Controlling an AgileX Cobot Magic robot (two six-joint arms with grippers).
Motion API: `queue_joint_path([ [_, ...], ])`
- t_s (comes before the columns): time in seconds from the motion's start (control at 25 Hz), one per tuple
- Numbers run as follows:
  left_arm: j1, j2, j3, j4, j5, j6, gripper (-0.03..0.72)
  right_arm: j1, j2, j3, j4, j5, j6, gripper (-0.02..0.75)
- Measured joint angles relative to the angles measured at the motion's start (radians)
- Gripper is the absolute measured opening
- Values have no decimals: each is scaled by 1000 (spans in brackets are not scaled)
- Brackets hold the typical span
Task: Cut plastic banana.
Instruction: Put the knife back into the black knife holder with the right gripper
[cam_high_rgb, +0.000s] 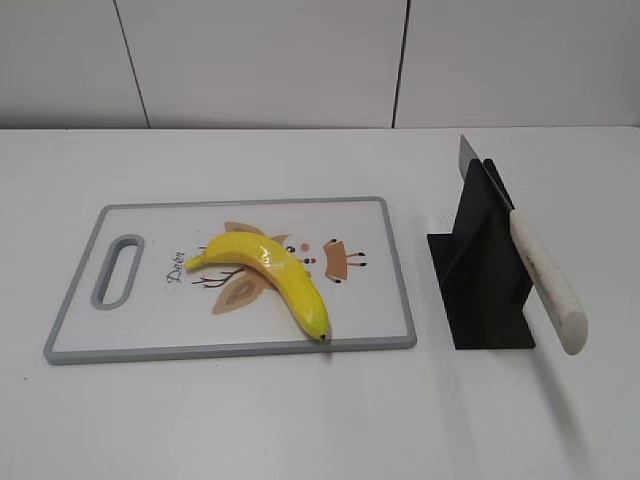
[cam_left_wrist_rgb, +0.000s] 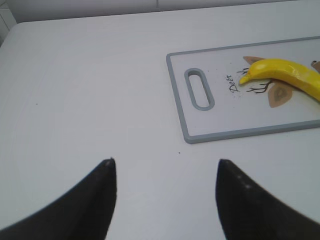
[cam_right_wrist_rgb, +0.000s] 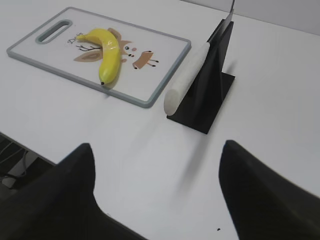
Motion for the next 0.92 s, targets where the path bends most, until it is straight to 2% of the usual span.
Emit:
queue_joint_path([
  [0.44,0,0,0,2,0,0,587,-254,0,0,15,-1,0,590],
  [0.92,0,0,0,4,0,0,587,-268,0,0,15,-1,0,590],
])
